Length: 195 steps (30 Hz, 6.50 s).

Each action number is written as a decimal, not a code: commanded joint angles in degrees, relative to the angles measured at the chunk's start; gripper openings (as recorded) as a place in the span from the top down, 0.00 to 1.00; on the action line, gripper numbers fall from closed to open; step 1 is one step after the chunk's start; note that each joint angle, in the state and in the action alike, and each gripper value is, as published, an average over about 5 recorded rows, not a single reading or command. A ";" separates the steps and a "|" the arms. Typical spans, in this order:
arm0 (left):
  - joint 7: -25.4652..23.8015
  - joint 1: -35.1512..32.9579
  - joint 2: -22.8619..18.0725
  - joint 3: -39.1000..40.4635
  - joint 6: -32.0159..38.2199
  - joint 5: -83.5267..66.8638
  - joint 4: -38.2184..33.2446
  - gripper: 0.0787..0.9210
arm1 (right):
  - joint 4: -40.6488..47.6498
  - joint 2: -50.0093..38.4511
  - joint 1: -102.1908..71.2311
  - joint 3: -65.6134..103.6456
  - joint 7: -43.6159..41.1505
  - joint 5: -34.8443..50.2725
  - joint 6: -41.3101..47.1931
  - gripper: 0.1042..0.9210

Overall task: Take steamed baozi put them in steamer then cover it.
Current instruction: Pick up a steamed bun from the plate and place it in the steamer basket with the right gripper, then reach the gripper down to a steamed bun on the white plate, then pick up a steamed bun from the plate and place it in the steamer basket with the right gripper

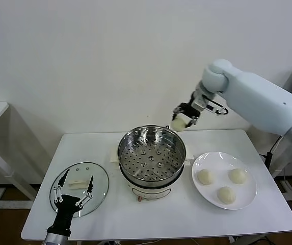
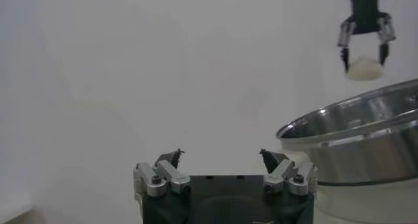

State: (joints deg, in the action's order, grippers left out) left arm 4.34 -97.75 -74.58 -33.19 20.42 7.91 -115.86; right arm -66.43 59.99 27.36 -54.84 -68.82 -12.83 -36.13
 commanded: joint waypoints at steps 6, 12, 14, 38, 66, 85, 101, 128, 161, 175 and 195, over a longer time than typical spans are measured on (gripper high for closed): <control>0.14 0.40 0.38 0.53 0.51 -0.15 0.49 0.12 | 1.16 9.71 -4.27 -3.45 2.03 -8.85 -3.82 0.32; 0.15 0.42 0.39 0.35 0.77 -0.15 0.68 0.12 | 2.83 10.88 -6.46 -3.31 2.87 -10.94 -3.03 0.32; 0.23 0.47 0.32 0.35 0.71 -0.10 0.73 0.12 | 3.32 11.22 -7.02 -3.19 3.11 -11.40 -2.92 0.32; 0.42 0.73 1.09 -0.40 0.32 -0.44 -0.47 0.12 | 2.22 11.09 -6.85 -1.37 2.79 -10.49 2.17 0.13; 0.27 1.06 0.48 1.61 0.92 0.26 0.59 0.12 | -5.98 -24.71 -2.58 -25.57 4.83 33.64 41.15 0.12; 0.58 0.99 -0.91 0.37 1.14 0.15 0.57 0.12 | -1.93 -19.53 -14.13 -18.15 11.56 28.53 42.18 0.12; 0.65 1.24 -1.09 -0.60 1.24 -0.38 0.63 0.12 | -0.23 -17.05 -15.27 -16.89 13.38 26.86 41.83 0.12; 0.64 1.51 -0.64 -0.52 1.14 -0.39 0.10 0.12 | -4.11 -14.88 16.53 -22.55 -5.85 32.84 40.22 0.35; 0.99 2.95 -0.70 -0.96 0.95 -0.38 0.39 0.12 | -6.97 18.21 12.09 -32.96 12.75 49.58 55.52 0.40; 1.28 3.03 -0.60 -1.36 0.99 -0.65 0.66 0.12 | -4.79 19.45 8.71 -32.56 15.15 47.55 56.25 0.39; 1.28 2.82 -0.55 -1.53 1.07 -0.63 0.44 0.12 | -11.90 4.41 13.13 -24.98 10.05 41.46 53.32 0.12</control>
State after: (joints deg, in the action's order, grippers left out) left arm 5.64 -94.86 -75.12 -34.72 21.52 7.17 -115.28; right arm -74.22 74.79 37.74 -84.48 -54.52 33.01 19.16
